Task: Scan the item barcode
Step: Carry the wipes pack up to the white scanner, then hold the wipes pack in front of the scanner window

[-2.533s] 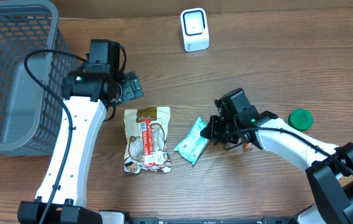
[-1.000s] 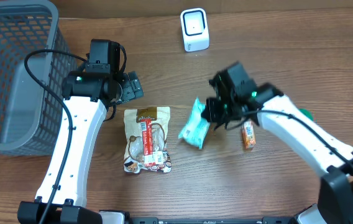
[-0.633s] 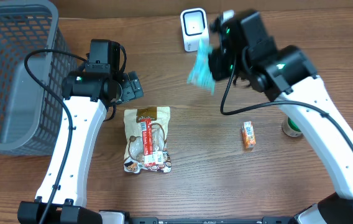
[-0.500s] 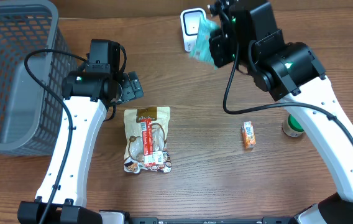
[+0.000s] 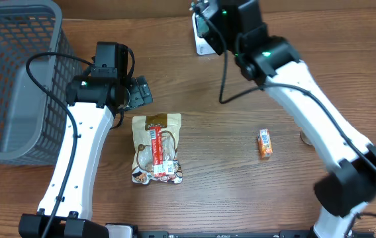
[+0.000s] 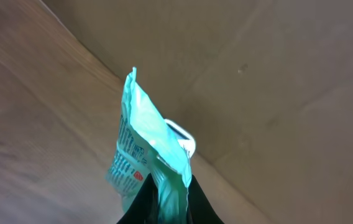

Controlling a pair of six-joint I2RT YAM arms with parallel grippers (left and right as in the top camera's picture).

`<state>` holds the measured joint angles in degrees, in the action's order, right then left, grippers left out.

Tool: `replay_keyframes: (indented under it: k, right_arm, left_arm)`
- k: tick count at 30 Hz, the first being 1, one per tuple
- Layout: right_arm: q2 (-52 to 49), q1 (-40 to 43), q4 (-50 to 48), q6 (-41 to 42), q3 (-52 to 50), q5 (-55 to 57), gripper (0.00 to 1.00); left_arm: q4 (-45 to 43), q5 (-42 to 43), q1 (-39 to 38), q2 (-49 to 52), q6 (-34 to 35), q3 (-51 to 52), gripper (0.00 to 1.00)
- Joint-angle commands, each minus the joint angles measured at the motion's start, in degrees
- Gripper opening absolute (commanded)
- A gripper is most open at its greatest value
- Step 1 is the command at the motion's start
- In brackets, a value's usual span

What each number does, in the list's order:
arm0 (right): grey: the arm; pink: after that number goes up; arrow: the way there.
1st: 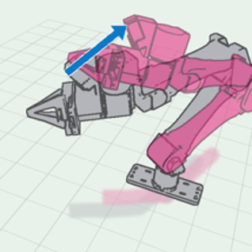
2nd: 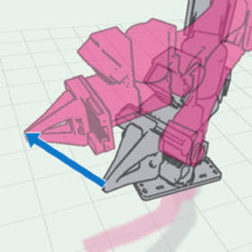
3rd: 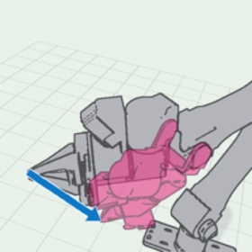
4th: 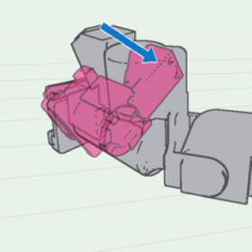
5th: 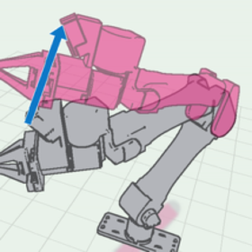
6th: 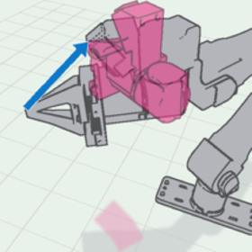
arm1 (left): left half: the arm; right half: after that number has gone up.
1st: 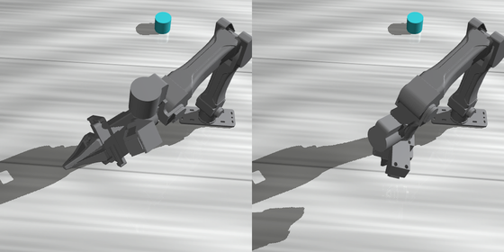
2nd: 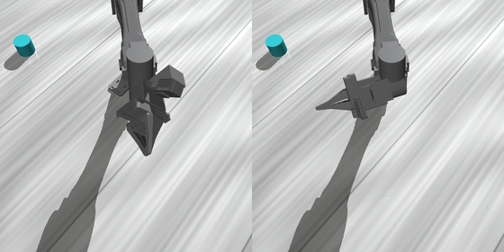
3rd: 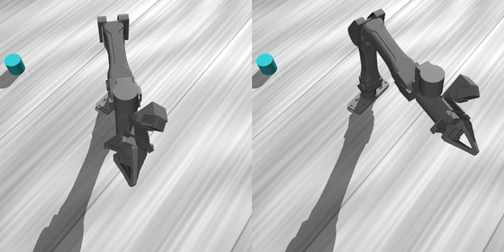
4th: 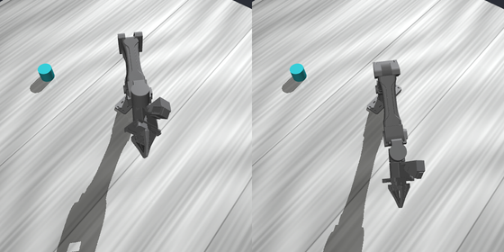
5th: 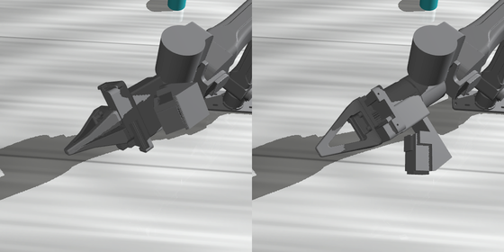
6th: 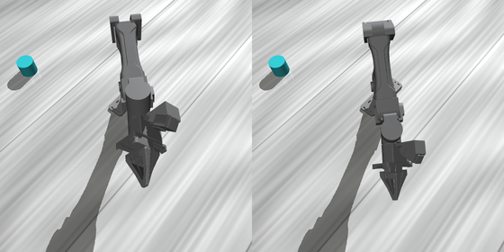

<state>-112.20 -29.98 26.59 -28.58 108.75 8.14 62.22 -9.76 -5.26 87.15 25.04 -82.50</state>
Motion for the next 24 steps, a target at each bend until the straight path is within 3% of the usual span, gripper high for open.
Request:
replay_keyframes:
  k: [1,9,24]
  right_arm:
    - [-3.5,0.2,-5.7,-8.1,1.1,4.1,0.04]
    - [-13.3,0.1,-26.1,-20.0,1.1,9.9,0.04]
    - [-24.4,0.2,-48.4,-27.9,1.1,12.9,0.04]
  left_arm:
    - [0.1,-0.9,0.0,-0.3,-0.9,-0.5,1.0]
    - [0.1,-0.9,0.0,-0.3,-0.9,-0.5,1.0]
    - [0.1,-0.9,0.0,-0.3,-0.8,-0.5,1.0]
